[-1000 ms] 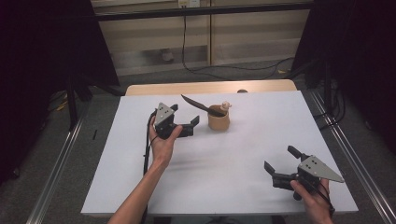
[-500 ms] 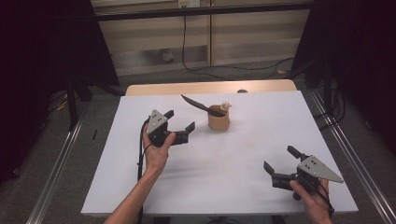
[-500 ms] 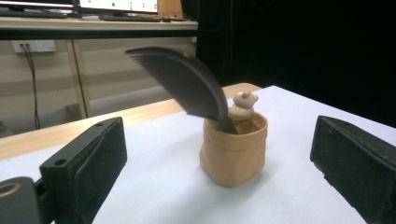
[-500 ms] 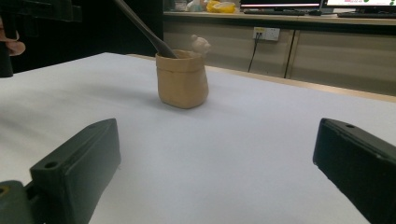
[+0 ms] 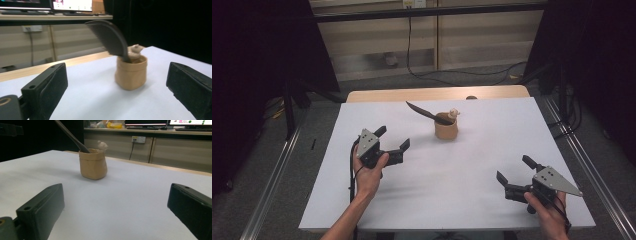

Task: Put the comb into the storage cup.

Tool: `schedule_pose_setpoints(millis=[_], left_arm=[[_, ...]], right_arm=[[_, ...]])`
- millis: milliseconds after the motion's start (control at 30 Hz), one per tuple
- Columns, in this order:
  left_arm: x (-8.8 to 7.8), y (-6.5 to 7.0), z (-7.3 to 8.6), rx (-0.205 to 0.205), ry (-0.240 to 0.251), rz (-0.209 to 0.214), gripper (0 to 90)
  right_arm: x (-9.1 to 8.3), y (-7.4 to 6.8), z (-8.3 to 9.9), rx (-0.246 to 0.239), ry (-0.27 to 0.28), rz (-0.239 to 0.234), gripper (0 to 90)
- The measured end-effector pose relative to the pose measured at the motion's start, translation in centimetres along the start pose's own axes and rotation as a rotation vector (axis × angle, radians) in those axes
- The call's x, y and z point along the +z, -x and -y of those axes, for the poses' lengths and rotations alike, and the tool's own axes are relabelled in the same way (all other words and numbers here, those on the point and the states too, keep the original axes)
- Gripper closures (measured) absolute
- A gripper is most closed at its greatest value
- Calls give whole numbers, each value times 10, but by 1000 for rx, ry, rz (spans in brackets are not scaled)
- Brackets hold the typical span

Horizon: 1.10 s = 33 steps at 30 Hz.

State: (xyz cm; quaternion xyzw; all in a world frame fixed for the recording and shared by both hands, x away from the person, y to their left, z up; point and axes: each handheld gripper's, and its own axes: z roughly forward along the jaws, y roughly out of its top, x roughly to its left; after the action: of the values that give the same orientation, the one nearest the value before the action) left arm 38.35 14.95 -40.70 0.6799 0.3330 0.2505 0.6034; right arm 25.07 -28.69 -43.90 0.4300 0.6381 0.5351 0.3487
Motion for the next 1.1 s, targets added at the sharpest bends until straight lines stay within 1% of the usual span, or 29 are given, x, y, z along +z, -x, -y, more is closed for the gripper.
schedule_pose_setpoints(millis=[133,167,200,233,267,300,400,467,500,533,600,667,733,833,867,933,1000,1033,1100], left_arm=[[-8,-3,1,-17,7,-27,33],[-11,-3,1,-9,5,-30,31],[-14,-3,2,-11,14,-35,31],[-17,-4,3,-6,9,-37,31],[-19,-3,4,-16,22,-41,31],[-23,-4,5,-22,25,-42,31],[-30,-3,8,-10,36,-44,31],[-34,-2,9,1,29,-34,32],[-36,-1,9,-6,30,-32,31],[-38,-2,9,5,22,-34,31],[-42,-2,10,3,21,-43,31],[-46,-3,11,-12,24,-41,32],[-50,-5,12,-11,15,-51,32],[-56,-5,14,-20,4,-64,34],[-57,-5,15,-18,7,-71,34],[-61,-5,16,3,7,-76,34],[-65,-5,16,-17,14,-75,34],[-67,-6,16,-17,9,-76,34],[-72,-8,18,-28,10,-95,33]], right_arm=[[0,0,0,0,0,-2,2],[0,0,0,0,0,-1,2],[0,0,0,0,-1,-1,2],[0,0,0,-1,0,-1,2],[0,0,0,-1,0,0,2],[0,0,0,-1,0,-1,2],[0,0,0,-3,-3,-2,3],[0,0,0,-1,-1,-1,3],[0,-1,0,-2,-1,-1,2],[-1,-1,0,-2,-2,0,2],[-1,-1,0,-3,0,1,2],[-1,0,0,-2,2,4,2],[-2,0,0,-2,0,5,2],[-3,0,0,0,1,7,2],[-3,0,0,1,3,9,2],[-3,0,0,1,2,12,2],[-4,0,1,1,-1,13,2],[-4,0,1,3,-3,14,2],[-4,0,1,2,-4,16,1]])
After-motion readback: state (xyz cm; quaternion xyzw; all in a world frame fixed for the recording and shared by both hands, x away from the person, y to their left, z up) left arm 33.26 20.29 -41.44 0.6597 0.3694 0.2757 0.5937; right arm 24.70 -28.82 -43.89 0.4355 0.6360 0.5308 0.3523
